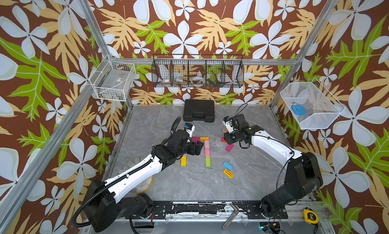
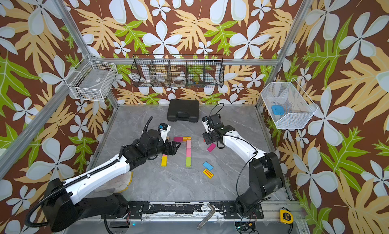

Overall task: Assemble the number 7 with building blocks
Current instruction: Pick up the building block from the center of the board.

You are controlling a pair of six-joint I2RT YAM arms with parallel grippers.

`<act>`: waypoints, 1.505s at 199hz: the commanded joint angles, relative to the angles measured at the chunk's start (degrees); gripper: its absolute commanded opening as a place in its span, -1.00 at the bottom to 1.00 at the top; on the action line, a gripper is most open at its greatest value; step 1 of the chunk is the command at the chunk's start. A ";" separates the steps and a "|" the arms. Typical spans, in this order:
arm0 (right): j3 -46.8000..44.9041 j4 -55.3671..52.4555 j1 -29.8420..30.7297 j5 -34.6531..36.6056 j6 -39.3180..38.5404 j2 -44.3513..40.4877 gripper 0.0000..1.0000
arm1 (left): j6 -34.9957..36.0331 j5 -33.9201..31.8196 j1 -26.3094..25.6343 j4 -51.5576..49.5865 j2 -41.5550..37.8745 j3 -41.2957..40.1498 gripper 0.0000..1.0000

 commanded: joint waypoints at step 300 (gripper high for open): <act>-2.88 17.85 -3.40 -4.19 12.47 16.29 0.41 | 3.74 -4.71 3.75 9.67 2.96 -1.61 0.88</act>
